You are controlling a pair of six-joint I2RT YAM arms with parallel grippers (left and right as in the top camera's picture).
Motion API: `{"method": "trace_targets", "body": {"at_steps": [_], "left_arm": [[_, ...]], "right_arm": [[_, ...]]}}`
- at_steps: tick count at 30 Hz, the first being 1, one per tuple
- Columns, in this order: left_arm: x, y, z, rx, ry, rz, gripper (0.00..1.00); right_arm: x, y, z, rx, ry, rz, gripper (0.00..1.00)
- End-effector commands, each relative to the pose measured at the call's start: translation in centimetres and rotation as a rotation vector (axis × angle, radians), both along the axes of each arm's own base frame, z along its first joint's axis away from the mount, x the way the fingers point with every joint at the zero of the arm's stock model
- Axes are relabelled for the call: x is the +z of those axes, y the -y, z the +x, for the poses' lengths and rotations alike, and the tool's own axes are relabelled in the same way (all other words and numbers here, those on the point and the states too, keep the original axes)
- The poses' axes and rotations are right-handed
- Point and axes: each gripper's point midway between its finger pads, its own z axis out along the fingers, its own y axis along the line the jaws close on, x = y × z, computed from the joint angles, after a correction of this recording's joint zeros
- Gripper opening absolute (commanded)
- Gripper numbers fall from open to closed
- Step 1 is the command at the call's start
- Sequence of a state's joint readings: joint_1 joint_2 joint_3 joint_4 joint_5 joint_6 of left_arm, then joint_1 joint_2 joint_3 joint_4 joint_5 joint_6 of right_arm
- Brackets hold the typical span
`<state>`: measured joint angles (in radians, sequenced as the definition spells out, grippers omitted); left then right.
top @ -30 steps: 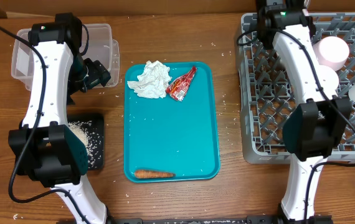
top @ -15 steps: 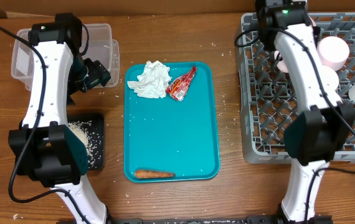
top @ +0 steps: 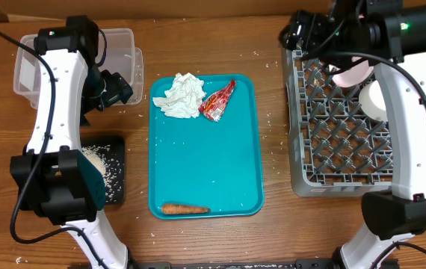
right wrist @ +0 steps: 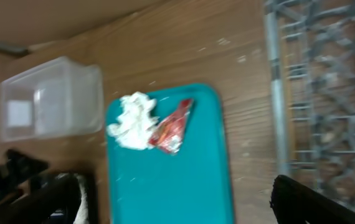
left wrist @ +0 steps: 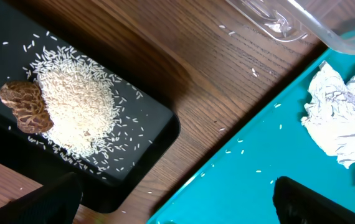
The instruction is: Sort waste into correct bins and load items into the dishwasher
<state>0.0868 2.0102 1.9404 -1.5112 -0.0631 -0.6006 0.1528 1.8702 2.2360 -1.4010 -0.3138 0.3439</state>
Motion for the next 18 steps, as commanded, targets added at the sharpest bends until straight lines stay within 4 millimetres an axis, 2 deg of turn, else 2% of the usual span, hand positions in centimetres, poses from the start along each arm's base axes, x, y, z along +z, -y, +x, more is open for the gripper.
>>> {"method": "trace_targets", "body": {"at_steps": [1, 8, 18], "left_arm": [[1.9, 0.0, 0.3, 0.013, 0.062, 0.001, 1.00], [1.9, 0.0, 0.3, 0.013, 0.062, 0.001, 1.00], [1.9, 0.0, 0.3, 0.013, 0.062, 0.001, 1.00]], "right_arm": [[-1.0, -2.2, -0.6, 0.069, -0.055, 0.083, 1.00], [-4.5, -4.6, -0.5, 0.120, -0.113, 0.073, 1.00], [-11.4, -11.8, -0.1, 0.201, -0.196, 0.082, 0.99]]}}
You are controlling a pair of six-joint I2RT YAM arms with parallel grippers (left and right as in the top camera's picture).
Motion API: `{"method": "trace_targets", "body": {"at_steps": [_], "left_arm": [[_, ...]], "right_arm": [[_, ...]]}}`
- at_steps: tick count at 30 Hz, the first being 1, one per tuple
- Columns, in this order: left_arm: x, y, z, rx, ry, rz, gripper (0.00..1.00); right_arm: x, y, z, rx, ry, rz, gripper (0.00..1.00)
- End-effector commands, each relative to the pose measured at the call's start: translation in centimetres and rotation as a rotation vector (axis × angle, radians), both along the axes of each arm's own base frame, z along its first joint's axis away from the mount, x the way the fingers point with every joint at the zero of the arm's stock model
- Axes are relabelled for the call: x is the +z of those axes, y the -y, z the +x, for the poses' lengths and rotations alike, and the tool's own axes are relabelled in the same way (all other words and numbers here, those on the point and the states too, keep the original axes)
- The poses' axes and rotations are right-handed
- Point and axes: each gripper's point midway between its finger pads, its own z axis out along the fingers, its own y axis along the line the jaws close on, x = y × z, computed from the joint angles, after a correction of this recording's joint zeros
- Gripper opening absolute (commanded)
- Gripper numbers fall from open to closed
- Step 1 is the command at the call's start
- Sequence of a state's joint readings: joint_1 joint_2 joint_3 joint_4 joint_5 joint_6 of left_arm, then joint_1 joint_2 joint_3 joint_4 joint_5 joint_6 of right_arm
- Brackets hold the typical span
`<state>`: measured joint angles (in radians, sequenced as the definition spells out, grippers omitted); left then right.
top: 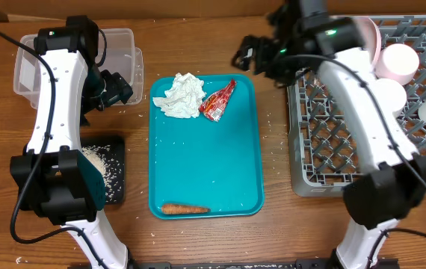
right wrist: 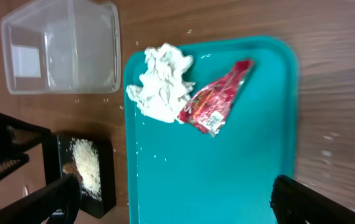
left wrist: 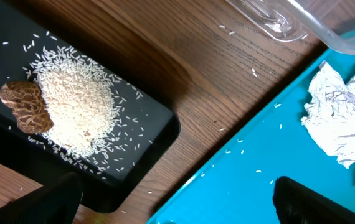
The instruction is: Sort waste into correct bins and load items into the dishwasher
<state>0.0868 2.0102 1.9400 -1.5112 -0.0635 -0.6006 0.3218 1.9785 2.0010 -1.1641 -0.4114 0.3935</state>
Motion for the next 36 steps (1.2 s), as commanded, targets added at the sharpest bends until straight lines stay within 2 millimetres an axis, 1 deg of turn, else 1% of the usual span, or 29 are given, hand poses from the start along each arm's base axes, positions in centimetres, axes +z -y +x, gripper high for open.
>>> {"method": "trace_targets", "body": {"at_steps": [1, 4, 6, 8, 11, 13, 16, 19, 22, 23, 24, 25, 26, 27, 29, 31, 32, 34, 36], "left_arm": [[1.9, 0.0, 0.3, 0.013, 0.063, 0.000, 1.00], [1.9, 0.0, 0.3, 0.013, 0.063, 0.001, 1.00], [1.9, 0.0, 0.3, 0.013, 0.063, 0.001, 1.00], [1.9, 0.0, 0.3, 0.013, 0.063, 0.001, 1.00], [1.9, 0.0, 0.3, 0.013, 0.063, 0.001, 1.00], [1.9, 0.0, 0.3, 0.013, 0.063, 0.001, 1.00], [1.9, 0.0, 0.3, 0.013, 0.063, 0.001, 1.00], [2.1, -0.4, 1.9, 0.017, 0.130, 0.017, 1.00], [2.1, -0.5, 2.3, 0.011, 0.145, 0.019, 1.00], [2.1, -0.5, 2.3, 0.010, 0.145, 0.019, 1.00], [2.1, -0.5, 2.3, 0.010, 0.146, 0.019, 1.00], [2.1, -0.5, 2.3, 0.010, 0.146, 0.019, 1.00], [2.1, -0.5, 2.3, 0.010, 0.145, 0.019, 1.00], [2.1, -0.5, 2.3, 0.011, 0.146, 0.019, 1.00], [2.1, -0.3, 2.3, 0.016, 0.147, 0.010, 1.00], [2.0, 1.4, 1.9, 0.000, 0.129, -0.087, 1.00], [2.0, 2.1, 1.2, -0.007, 0.106, -0.131, 1.00], [2.2, 4.0, 1.0, -0.037, 0.101, -0.236, 1.00], [2.6, 6.2, 1.1, -0.202, 0.127, -0.343, 1.00]], "right_arm": [[-2.5, -2.8, -0.9, 0.036, -0.058, -0.005, 0.97], [-4.4, -4.6, -2.4, 0.080, -0.099, -0.055, 0.94], [-5.2, -5.2, -3.4, 0.099, -0.121, -0.093, 0.93], [-5.6, -5.5, -4.4, 0.113, -0.135, -0.135, 0.91], [-5.9, -5.5, -5.9, 0.130, -0.168, -0.179, 0.93], [-5.9, -5.0, -6.2, 0.102, -0.198, -0.190, 0.93], [-4.8, -3.7, -6.3, 0.056, -0.216, -0.188, 0.92], [-2.8, -2.3, -6.5, 0.029, -0.183, -0.188, 0.92], [-0.1, 0.1, -6.8, -0.019, -0.118, -0.232, 0.93], [1.0, 1.4, -7.1, -0.054, -0.089, -0.265, 0.93], [1.7, 2.4, -7.2, -0.088, -0.072, -0.289, 0.95], [2.8, 4.2, -7.5, -0.147, -0.046, -0.332, 0.96], [3.7, 5.4, -7.8, -0.179, -0.023, -0.356, 0.97], [4.6, 6.4, -8.1, -0.202, -0.001, -0.369, 1.00], [6.4, 8.5, -8.7, -0.253, 0.035, -0.371, 1.00], [8.1, 10.6, -9.2, -0.309, 0.063, -0.351, 1.00], [9.1, 12.0, -9.4, -0.348, 0.079, -0.342, 1.00], [10.3, 14.6, -9.9, -0.423, 0.093, -0.333, 1.00], [11.2, 17.4, -10.5, -0.505, 0.097, -0.330, 1.00]]}}
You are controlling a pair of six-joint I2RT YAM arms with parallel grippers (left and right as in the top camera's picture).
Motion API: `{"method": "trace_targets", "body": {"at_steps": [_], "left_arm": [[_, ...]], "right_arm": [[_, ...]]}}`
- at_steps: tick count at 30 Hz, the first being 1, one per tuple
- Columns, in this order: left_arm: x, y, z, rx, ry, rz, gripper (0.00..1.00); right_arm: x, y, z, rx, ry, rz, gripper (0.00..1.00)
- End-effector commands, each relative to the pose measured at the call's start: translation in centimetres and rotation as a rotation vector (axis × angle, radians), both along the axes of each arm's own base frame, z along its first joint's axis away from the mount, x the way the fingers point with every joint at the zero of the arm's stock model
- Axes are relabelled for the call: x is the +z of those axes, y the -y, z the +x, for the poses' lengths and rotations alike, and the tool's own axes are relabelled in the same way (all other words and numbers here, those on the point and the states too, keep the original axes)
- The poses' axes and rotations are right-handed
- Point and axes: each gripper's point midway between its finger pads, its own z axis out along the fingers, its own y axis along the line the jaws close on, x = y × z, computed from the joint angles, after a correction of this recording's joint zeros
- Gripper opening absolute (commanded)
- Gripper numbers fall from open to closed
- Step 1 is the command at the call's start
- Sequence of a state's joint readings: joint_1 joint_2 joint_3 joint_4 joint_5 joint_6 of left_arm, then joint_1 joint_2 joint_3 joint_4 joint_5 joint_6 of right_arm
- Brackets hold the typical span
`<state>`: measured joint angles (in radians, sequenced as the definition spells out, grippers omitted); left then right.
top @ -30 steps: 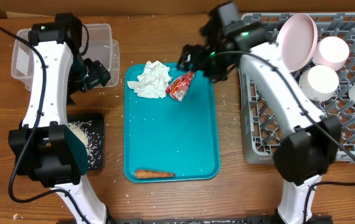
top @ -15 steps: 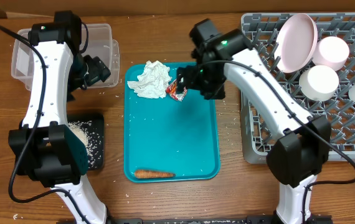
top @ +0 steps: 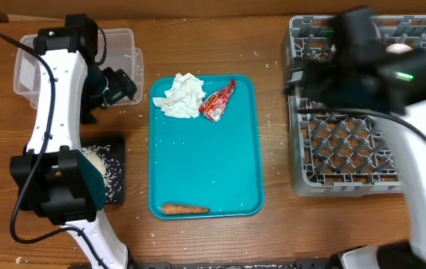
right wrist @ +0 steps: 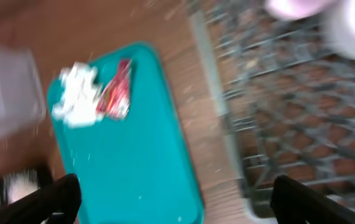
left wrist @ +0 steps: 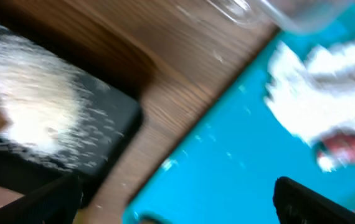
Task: Sort waste into correct bins and load items into the dishwasher
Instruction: 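Move the left gripper over the teal tray down to the carrot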
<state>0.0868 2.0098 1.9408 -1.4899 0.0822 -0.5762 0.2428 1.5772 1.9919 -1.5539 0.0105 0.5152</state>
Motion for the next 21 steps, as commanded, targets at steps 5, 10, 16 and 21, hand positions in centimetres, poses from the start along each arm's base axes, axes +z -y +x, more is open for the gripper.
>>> {"method": "trace_targets", "body": {"at_steps": [5, 10, 16, 21], "left_arm": [[3.1, 8.7, -3.3, -0.509, 0.030, -0.314, 0.94], [2.9, 11.5, -5.6, -0.605, -0.059, -0.269, 0.84], [3.1, 14.4, -6.8, -0.664, -0.077, -0.265, 0.77], [4.2, 14.5, -9.0, -0.678, -0.065, -0.257, 0.75]], "right_arm": [[1.9, 11.2, -1.7, -0.344, 0.035, -0.063, 1.00], [1.7, 15.6, -2.3, -0.482, 0.022, -0.113, 1.00], [1.8, 17.3, -2.6, -0.540, 0.026, -0.112, 1.00], [1.8, 17.3, -2.6, -0.540, 0.026, -0.112, 1.00]]}}
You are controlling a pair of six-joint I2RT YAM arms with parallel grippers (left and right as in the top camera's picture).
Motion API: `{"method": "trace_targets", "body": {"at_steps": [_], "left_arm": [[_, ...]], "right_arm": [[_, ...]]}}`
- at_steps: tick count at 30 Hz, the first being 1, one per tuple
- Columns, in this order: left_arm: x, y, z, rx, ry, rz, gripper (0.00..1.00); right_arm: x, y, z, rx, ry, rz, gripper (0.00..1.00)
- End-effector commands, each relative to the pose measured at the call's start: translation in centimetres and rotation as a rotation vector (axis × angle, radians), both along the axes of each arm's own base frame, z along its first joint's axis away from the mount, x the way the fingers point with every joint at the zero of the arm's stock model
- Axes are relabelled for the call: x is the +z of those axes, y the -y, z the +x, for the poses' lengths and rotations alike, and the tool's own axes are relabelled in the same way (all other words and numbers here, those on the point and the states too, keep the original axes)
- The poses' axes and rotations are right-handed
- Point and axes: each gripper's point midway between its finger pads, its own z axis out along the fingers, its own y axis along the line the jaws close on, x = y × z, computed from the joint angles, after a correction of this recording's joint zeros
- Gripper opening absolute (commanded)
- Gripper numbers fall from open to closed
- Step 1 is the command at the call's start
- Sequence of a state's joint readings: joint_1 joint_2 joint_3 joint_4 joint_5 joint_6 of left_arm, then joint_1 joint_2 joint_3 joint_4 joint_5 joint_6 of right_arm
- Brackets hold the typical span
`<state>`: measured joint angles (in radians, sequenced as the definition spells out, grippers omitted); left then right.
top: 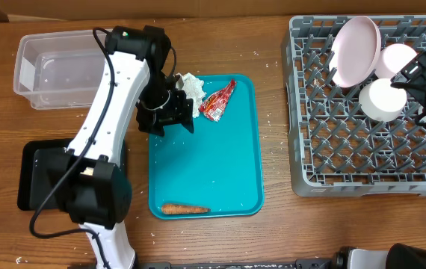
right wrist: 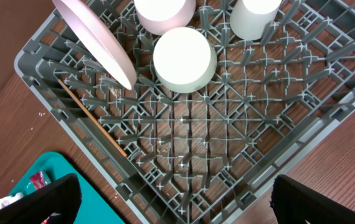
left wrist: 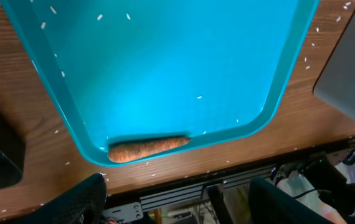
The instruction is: Sort waste into correct bins and load items into the dishwasher
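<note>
A teal tray (top: 228, 164) holds a crumpled white napkin (top: 192, 84), a red wrapper (top: 217, 100) and a carrot (top: 184, 209), which also shows in the left wrist view as the carrot (left wrist: 147, 148). My left gripper (top: 170, 116) hangs open over the tray's upper left, beside the napkin, and it grips nothing (left wrist: 177, 208). The grey dish rack (top: 303, 175) carries a pink plate (top: 355, 51), a pink cup (top: 400, 58) and a white cup (top: 381, 99). Over the rack's right edge my right gripper is open and empty (right wrist: 177, 205).
A clear plastic bin (top: 56, 67) stands at the back left and a black bin (top: 30, 175) at the front left, partly behind my left arm. A thin wooden stick (right wrist: 93, 121) lies in the rack. Rice grains are scattered on table and tray.
My left gripper has moved from beside the clear bin to over the tray's upper left. My right arm has gone from over the rack's left part to its right edge.
My right gripper was over the rack's back left corner, then out by the tray's back right corner near the wrapper, then over the rack again, and now at its right edge. My left arm stayed by the clear bin until it moved to the tray. Nothing on the tray has shifted.
</note>
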<state>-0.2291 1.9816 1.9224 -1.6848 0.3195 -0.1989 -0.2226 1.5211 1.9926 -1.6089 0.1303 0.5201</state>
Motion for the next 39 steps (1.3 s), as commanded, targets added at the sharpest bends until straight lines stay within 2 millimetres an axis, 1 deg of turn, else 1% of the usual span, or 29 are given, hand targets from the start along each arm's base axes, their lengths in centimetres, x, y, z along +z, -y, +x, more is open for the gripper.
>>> {"method": "trace_targets", "body": {"at_steps": [1, 4, 7, 9, 11, 14, 18, 19, 23, 27, 30, 32, 34, 35, 37, 39], "left_arm": [[2.8, -0.6, -2.5, -0.002, 0.067, -0.009, 0.76], [3.8, -2.2, -4.8, 0.029, 0.103, 0.047, 0.78], [4.3, -2.4, -6.7, 0.033, 0.158, 0.025, 0.82], [3.9, -2.4, -8.0, 0.032, 0.199, 0.014, 0.86], [3.1, -2.5, -9.2, 0.045, 0.215, 0.010, 0.89], [0.8, -2.7, -11.0, 0.087, 0.200, 0.016, 0.94], [-3.6, -3.2, -13.1, 0.133, 0.113, 0.049, 0.93], [-5.0, -3.4, -13.8, 0.152, 0.076, 0.063, 0.93], [-9.2, -4.0, -16.3, 0.230, -0.052, 0.119, 0.93], [-11.9, -4.2, -18.1, 0.244, -0.139, 0.137, 0.92], [-13.2, -4.1, -18.2, 0.245, -0.156, 0.137, 0.90], [-13.7, -4.0, -17.8, 0.245, -0.154, 0.137, 0.87], [-14.3, -3.9, -17.2, 0.245, -0.145, 0.133, 0.80], [-14.6, -3.8, -17.0, 0.245, -0.142, 0.132, 0.73], [-15.0, -3.7, -16.7, 0.244, -0.145, 0.134, 0.54], [-15.3, -3.7, -16.8, 0.244, -0.156, 0.138, 0.38]], "right_arm": [[0.6, 0.3, -0.1, -0.013, 0.021, -0.013, 1.00], [0.6, 0.3, -0.1, -0.013, 0.021, -0.013, 1.00], [0.6, 0.3, -0.1, -0.013, 0.021, -0.013, 1.00], [0.6, 0.3, -0.1, -0.013, 0.021, -0.013, 1.00], [0.6, 0.3, -0.1, -0.013, 0.021, -0.013, 1.00], [0.6, 0.3, -0.1, -0.013, 0.021, -0.013, 1.00], [0.6, 0.3, -0.1, -0.013, 0.020, -0.013, 1.00], [0.6, 0.3, -0.1, -0.013, 0.021, -0.013, 1.00], [0.6, 0.3, -0.1, -0.013, 0.021, -0.013, 1.00], [0.6, 0.3, -0.1, -0.013, 0.021, -0.013, 1.00], [0.6, 0.3, -0.1, -0.013, 0.021, -0.013, 1.00], [0.6, 0.3, -0.1, -0.013, 0.021, -0.013, 1.00], [0.6, 0.3, -0.1, -0.013, 0.020, -0.013, 1.00], [0.6, 0.3, -0.1, -0.013, 0.021, -0.013, 1.00], [0.6, 0.3, -0.1, -0.013, 0.021, -0.013, 1.00], [0.6, 0.3, -0.1, -0.013, 0.021, -0.013, 1.00]]}}
